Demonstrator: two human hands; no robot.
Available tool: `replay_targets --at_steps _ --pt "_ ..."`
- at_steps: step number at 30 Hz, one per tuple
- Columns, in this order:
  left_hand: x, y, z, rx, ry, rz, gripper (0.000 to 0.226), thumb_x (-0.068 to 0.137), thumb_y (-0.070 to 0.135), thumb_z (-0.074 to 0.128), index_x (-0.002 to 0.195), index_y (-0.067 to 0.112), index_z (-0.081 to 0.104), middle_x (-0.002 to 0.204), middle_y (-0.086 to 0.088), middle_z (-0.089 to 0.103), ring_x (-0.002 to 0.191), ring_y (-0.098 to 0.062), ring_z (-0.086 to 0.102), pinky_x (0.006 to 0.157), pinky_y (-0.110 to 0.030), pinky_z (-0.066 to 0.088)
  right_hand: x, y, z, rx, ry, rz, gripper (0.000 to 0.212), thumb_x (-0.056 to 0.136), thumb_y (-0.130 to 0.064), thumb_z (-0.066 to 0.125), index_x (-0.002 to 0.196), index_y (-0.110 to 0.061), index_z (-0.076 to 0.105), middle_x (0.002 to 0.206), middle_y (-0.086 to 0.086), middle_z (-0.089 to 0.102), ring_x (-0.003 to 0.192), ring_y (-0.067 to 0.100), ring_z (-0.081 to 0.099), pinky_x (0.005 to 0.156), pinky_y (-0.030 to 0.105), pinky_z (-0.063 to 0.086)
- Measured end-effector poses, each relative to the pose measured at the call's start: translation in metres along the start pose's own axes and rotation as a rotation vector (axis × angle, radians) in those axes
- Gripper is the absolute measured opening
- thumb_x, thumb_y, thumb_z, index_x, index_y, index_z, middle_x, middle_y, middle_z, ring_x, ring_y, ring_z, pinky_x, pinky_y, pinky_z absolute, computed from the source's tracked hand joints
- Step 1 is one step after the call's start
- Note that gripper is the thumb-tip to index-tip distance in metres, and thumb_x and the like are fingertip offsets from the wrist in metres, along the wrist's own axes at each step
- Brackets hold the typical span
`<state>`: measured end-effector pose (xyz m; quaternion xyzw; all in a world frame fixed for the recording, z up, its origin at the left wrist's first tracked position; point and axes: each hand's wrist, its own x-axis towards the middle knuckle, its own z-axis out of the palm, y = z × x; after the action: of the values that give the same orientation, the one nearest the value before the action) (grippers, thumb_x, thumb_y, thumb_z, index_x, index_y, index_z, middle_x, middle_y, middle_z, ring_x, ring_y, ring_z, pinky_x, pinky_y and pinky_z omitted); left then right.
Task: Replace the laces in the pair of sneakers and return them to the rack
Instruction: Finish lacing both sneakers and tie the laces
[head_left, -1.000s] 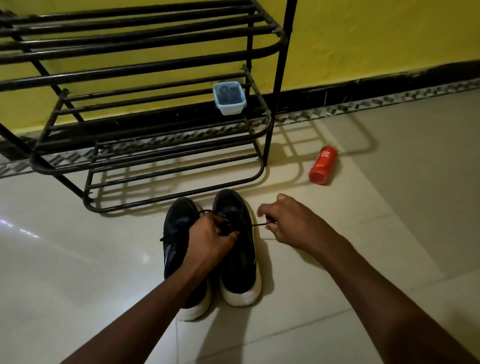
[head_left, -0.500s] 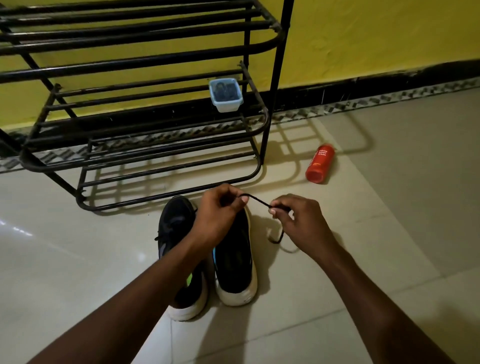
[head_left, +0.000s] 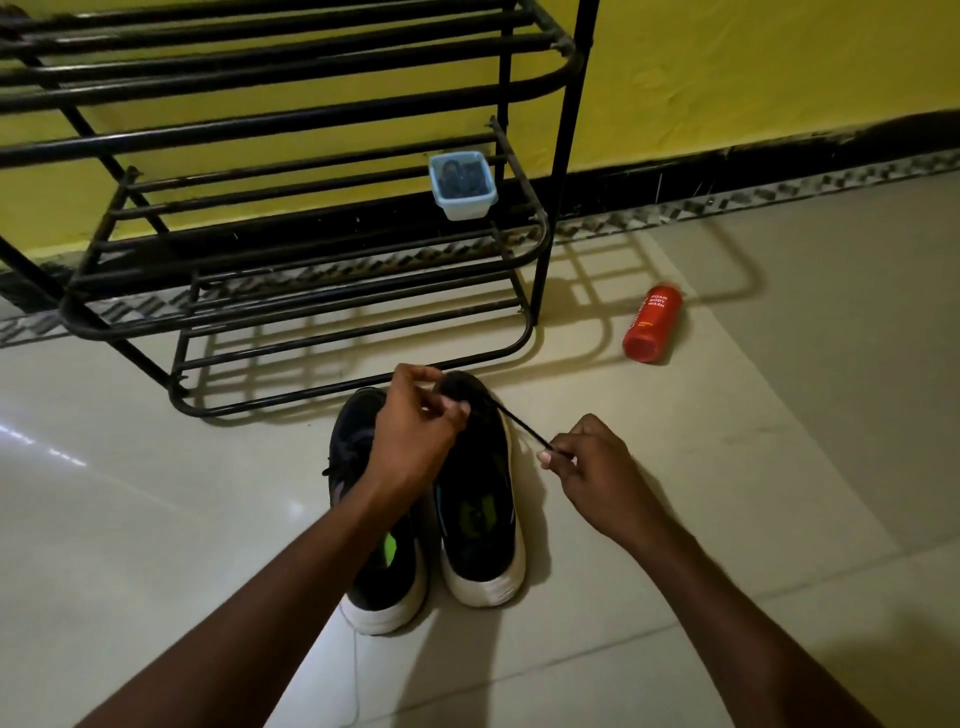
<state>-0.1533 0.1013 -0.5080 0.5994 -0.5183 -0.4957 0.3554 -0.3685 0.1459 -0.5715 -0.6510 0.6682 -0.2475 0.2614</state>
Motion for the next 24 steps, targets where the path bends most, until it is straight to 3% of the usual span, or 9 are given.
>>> replay_targets --at_steps 3,5,7,10,14,18,21,24 --pt "-0.022 -0.015 -0.003 0.268 -0.016 0.045 0.044 0.086 0.010 0.077 0.117 0.026 0.050 0.094 0.002 0.065 0.082 -0.010 0.067 0.067 -0.020 0.057 0.002 -0.023 0.002 0.269 0.066 0.117 0.024 0.098 -0.023 0.061 0.079 -0.015 0.072 0.067 0.000 0.061 0.063 0.013 0.060 0.065 0.027 0.045" --pt "-0.034 -0.027 -0.002 0.483 -0.034 0.110 0.039 0.080 0.017 0.081 0.108 0.026 0.055 0.088 0.007 0.062 0.076 -0.009 0.064 0.064 -0.015 0.051 0.004 -0.040 0.004 0.573 0.068 0.193 0.024 0.100 -0.018 0.059 0.080 -0.011 0.070 0.067 0.006 0.068 0.056 0.016 0.063 0.058 0.029 0.049" --pt "-0.037 -0.038 -0.003 0.581 -0.012 0.166 0.029 0.080 0.020 0.080 0.098 0.025 0.059 0.085 0.009 0.061 0.074 -0.009 0.061 0.061 -0.012 0.045 0.004 -0.055 0.004 0.831 0.085 0.252 0.018 0.098 -0.009 0.061 0.083 -0.004 0.069 0.071 0.013 0.071 0.059 0.024 0.069 0.057 0.032 0.054" --pt "-0.036 -0.039 -0.006 0.586 0.038 0.168 0.012 0.084 0.019 0.074 0.092 0.021 0.065 0.079 0.009 0.064 0.069 -0.005 0.061 0.057 -0.014 0.046 0.006 -0.069 0.004 0.976 0.087 0.295 0.005 0.092 0.004 0.065 0.089 0.003 0.069 0.081 0.023 0.073 0.073 0.034 0.075 0.065 0.030 0.060" --pt "-0.036 -0.038 -0.005 0.615 0.026 0.162 0.006 0.087 0.021 0.068 0.092 0.019 0.069 0.080 0.007 0.067 0.067 -0.004 0.062 0.060 -0.024 0.055 0.003 -0.071 0.006 0.922 0.036 0.265 0.008 0.083 0.012 0.071 0.086 0.005 0.071 0.083 0.022 0.075 0.081 0.035 0.076 0.073 0.033 0.062" --pt "-0.034 -0.038 -0.008 0.555 0.055 0.099 0.005 0.086 0.018 0.068 0.083 0.015 0.067 0.068 0.005 0.064 0.058 -0.003 0.059 0.046 -0.013 0.041 0.002 -0.069 0.007 0.797 0.008 0.218 0.006 0.081 0.013 0.073 0.085 0.008 0.072 0.080 0.019 0.075 0.079 0.032 0.076 0.076 0.037 0.063" --pt "-0.033 -0.038 -0.011 0.502 0.041 0.076 0.002 0.086 0.013 0.068 0.085 0.013 0.069 0.069 0.006 0.064 0.060 -0.001 0.059 0.050 -0.009 0.043 0.002 -0.073 0.009 0.690 0.030 0.169 0.010 0.080 0.013 0.074 0.080 0.003 0.072 0.076 0.015 0.075 0.075 0.028 0.077 0.075 0.040 0.063" --pt "-0.031 -0.037 -0.014 0.468 0.009 0.057 0.007 0.088 0.009 0.068 0.092 0.014 0.071 0.075 0.009 0.063 0.063 0.003 0.058 0.052 -0.005 0.043 0.003 -0.080 0.016 0.550 0.094 0.136 0.014 0.080 0.008 0.076 0.078 -0.006 0.071 0.072 0.005 0.075 0.068 0.016 0.075 0.070 0.032 0.063"
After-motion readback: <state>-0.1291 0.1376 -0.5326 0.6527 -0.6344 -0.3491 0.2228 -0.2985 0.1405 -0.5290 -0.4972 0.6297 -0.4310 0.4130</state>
